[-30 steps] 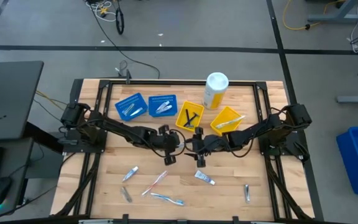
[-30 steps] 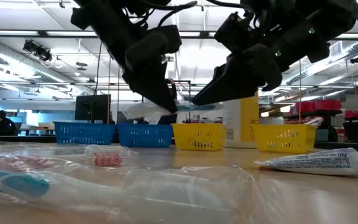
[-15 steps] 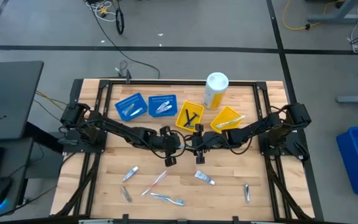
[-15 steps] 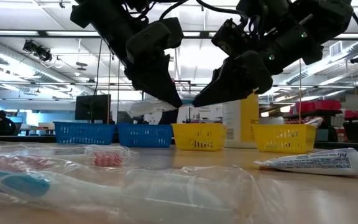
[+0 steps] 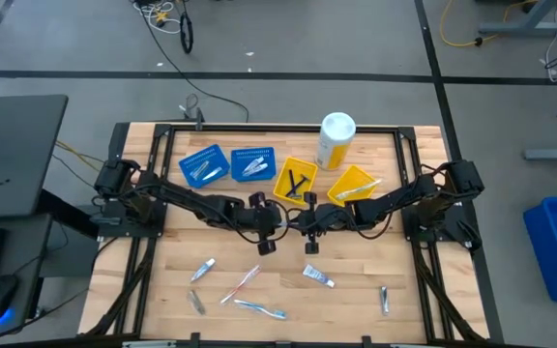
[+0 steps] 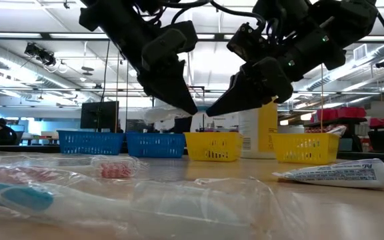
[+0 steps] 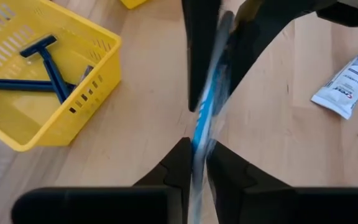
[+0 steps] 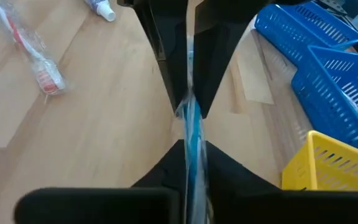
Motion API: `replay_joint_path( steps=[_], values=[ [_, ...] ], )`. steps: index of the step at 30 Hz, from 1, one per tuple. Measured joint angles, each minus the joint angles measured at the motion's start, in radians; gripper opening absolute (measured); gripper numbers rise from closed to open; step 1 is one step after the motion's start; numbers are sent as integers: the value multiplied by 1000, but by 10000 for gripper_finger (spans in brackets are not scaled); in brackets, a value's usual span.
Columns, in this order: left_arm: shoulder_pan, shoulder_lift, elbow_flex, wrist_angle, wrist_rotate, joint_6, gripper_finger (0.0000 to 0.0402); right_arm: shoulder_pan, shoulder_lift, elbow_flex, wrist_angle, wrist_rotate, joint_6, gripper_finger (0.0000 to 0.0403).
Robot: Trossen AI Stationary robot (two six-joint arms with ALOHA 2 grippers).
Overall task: Pick & Place Travel size toiletries
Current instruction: Put the blue toothbrush into the right yellow bin
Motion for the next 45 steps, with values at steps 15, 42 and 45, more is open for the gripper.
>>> replay_joint_path(
  steps=[15, 42, 45],
  values=[
    [4, 0, 0, -1, -10, -19, 111, 1, -2, -1, -120, -2, 98, 31],
    [8, 0, 0, -20, -137, 12, 142, -55, -719, -5, -1291, 109, 426, 36],
    [8, 0, 0, -21, -136, 13, 142, -94, -737, -5, -1287, 106, 414, 36]
  ],
)
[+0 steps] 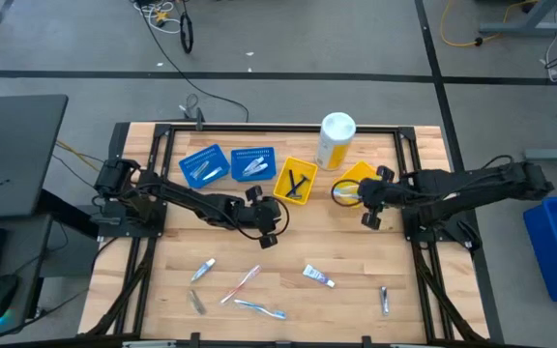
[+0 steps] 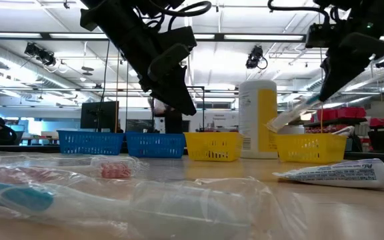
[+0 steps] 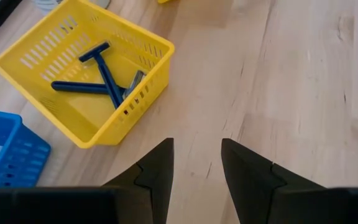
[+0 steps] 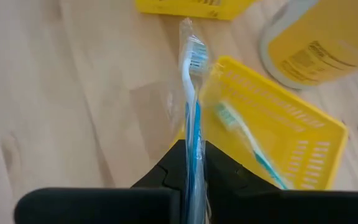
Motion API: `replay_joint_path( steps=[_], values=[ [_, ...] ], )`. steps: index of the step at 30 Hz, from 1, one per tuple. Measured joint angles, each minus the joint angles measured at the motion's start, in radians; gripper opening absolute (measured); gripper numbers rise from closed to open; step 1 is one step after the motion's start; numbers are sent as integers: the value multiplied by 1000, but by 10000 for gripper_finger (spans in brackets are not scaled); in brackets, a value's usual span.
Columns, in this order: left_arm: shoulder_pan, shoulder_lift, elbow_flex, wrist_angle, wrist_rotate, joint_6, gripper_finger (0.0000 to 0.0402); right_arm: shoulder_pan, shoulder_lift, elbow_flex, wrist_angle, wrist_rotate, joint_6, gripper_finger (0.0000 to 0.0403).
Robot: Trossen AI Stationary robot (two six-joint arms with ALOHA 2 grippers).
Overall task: Pick & Place Travel size toiletries
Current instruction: Put the blue toothbrush into the right yellow bin
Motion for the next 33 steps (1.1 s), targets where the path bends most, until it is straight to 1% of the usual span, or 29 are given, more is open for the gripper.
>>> replay_joint_path(
  steps=[3, 6, 8, 13, 16, 21, 27, 31, 33],
  values=[
    [0, 0, 0, -1, 4, -4, 142, -36, 0, 0, -1, 11, 28, 37],
    [0, 0, 0, -4, 8, 0, 142, -68, 0, 17, -33, -7, 60, 37],
    [0, 0, 0, -3, 9, 7, 142, -80, 0, 56, -79, -19, 73, 37],
    [4, 0, 0, -3, 11, 19, 142, -112, -1, 166, -275, -25, 87, 38],
    [6, 0, 0, -3, 10, 19, 142, -146, 2, 161, -309, -73, 91, 38],
    [6, 0, 0, -2, 9, 19, 142, -202, 51, 81, -249, -120, 77, 38],
    [7, 0, 0, -2, 8, 19, 142, -234, 125, 63, -147, -170, 2, 39],
    [11, 0, 0, -2, 7, 22, 142, -248, 165, 63, -57, -284, -53, 40],
    [12, 0, 0, -2, 7, 29, 142, -247, 185, 63, -17, -303, -94, 40]
  ],
)
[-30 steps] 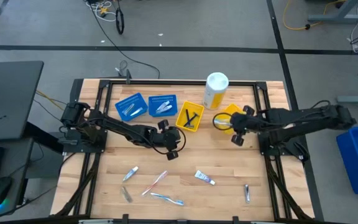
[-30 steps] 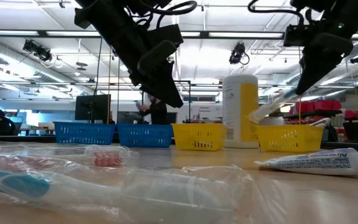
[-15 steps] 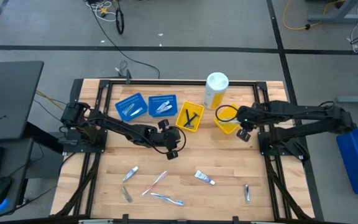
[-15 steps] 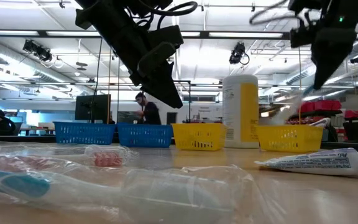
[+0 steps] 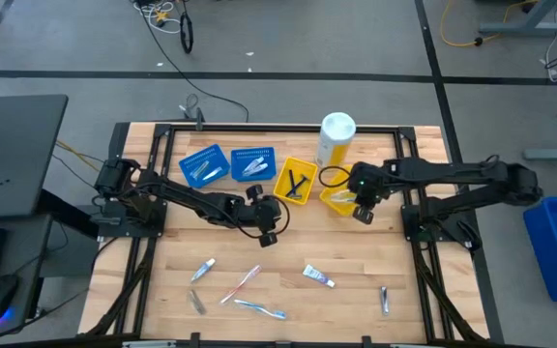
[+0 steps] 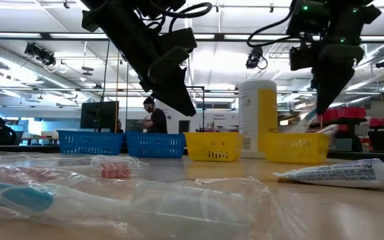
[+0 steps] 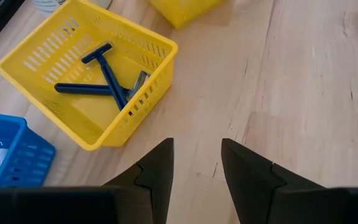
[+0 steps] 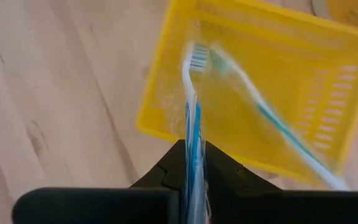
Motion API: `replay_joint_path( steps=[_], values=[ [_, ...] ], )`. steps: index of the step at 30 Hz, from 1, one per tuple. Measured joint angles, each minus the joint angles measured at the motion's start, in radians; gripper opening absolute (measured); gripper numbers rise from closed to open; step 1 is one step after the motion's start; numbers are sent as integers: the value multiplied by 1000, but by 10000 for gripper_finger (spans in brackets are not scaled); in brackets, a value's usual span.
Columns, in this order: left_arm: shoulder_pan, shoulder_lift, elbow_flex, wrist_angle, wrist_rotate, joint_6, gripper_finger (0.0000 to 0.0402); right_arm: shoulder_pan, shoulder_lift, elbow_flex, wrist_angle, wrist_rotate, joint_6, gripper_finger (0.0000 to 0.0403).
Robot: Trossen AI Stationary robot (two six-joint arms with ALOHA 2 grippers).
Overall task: Pick & Place Travel size toiletries
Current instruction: Put the blue toothbrush into the right yellow bin
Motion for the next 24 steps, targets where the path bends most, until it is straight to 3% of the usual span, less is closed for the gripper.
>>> replay_joint_path(
  steps=[8, 13, 19, 24],
  values=[
    [0, 0, 0, 0, 0, 19, 142, -3, 61, 0, 40, 131, -144, 60],
    [0, 0, 0, 0, 1, 19, 142, -22, 67, 0, 56, 187, -179, 116],
    [0, 0, 0, 0, 1, 19, 142, -40, 67, 0, 54, 412, -191, 186],
    [0, 0, 0, 0, 1, 19, 142, -45, 67, 0, 54, 431, -181, 219]
  ],
)
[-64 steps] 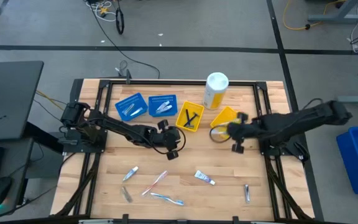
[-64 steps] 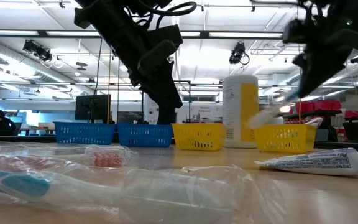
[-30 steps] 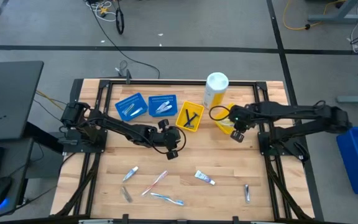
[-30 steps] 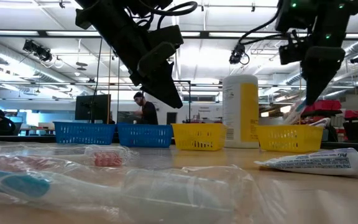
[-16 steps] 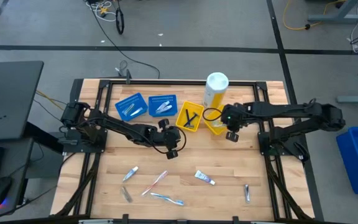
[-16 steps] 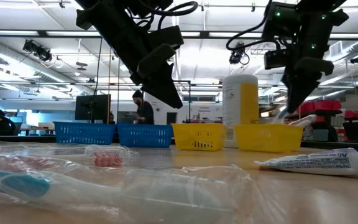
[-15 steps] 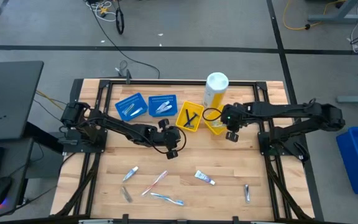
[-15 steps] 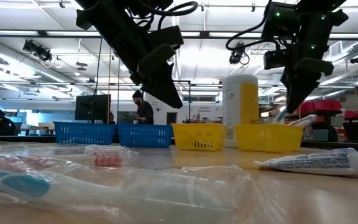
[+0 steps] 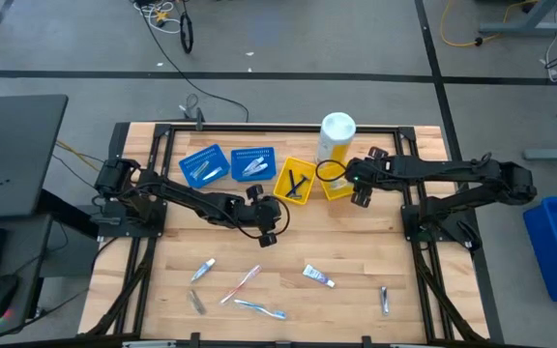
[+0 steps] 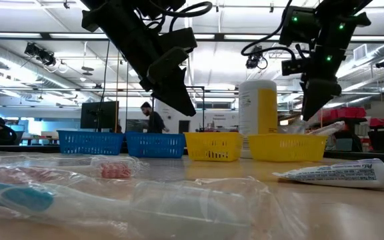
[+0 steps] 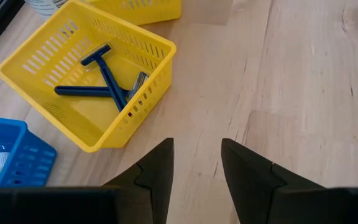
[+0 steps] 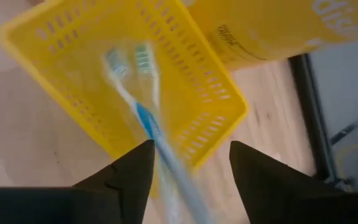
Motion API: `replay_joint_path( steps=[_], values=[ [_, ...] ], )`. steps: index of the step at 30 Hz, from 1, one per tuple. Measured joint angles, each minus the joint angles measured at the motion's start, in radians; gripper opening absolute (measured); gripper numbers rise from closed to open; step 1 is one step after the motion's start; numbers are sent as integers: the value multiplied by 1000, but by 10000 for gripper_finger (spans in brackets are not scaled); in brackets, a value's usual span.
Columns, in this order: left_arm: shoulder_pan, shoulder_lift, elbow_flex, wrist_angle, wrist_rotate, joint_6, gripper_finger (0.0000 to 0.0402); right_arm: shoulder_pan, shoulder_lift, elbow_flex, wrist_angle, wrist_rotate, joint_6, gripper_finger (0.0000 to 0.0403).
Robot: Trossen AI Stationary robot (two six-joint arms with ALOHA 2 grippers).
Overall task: Pick & Place Travel size toiletries
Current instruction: Put the blue toothbrush into the right yellow bin, then put the silver nail cutter into the left blue bin
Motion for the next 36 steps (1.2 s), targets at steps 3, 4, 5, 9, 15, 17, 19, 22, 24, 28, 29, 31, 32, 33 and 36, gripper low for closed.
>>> replay_joint_path(
  steps=[3, 4, 5, 9, 15, 17, 19, 22, 24, 28, 29, 31, 32, 33, 36],
  values=[
    [0, 0, 0, 0, 0, 0, 142, 0, 0, 0, 0, -66, 1, 227],
    [0, 0, 0, 0, 0, 0, 142, 0, 0, 0, -1, -77, 2, 229],
    [0, 0, 0, 0, 0, 0, 142, 0, 0, 0, -2, -76, 1, 230],
    [0, 0, 0, 0, 0, 0, 142, 0, 0, 0, 6, -76, 2, 231],
    [0, 0, 0, 0, 0, 0, 142, 20, 0, 0, 195, -205, 82, 216],
    [0, 0, 0, 0, 8, 0, 142, 36, 0, 0, 283, -311, 73, 211],
    [0, 0, 0, 0, 36, 0, 142, 63, 0, 0, 375, -413, 41, 207],
    [-1, 0, 0, 0, 72, -3, 142, 119, 0, 0, 506, -482, 26, 209],
    [-5, 0, 0, 0, 81, -15, 142, 160, 0, 0, 568, -488, 27, 215],
    [-8, 0, 0, 0, 81, -44, 142, 239, -1, -14, 643, -488, 53, 231],
    [-8, 0, 0, -1, 81, -58, 142, 257, -1, -28, 662, -488, 53, 236],
    [-7, 0, 0, -1, 82, -93, 142, 289, 0, -58, 693, -488, 62, 245],
    [-7, 0, 0, -1, 90, -105, 142, 302, 0, -76, 720, -485, 79, 250],
    [-7, 0, 0, -1, 103, -110, 142, 315, 0, -97, 753, -473, 100, 254],
    [-7, -4, 0, -3, 149, -128, 142, 348, 0, -157, 816, -429, 169, 264]
  ],
)
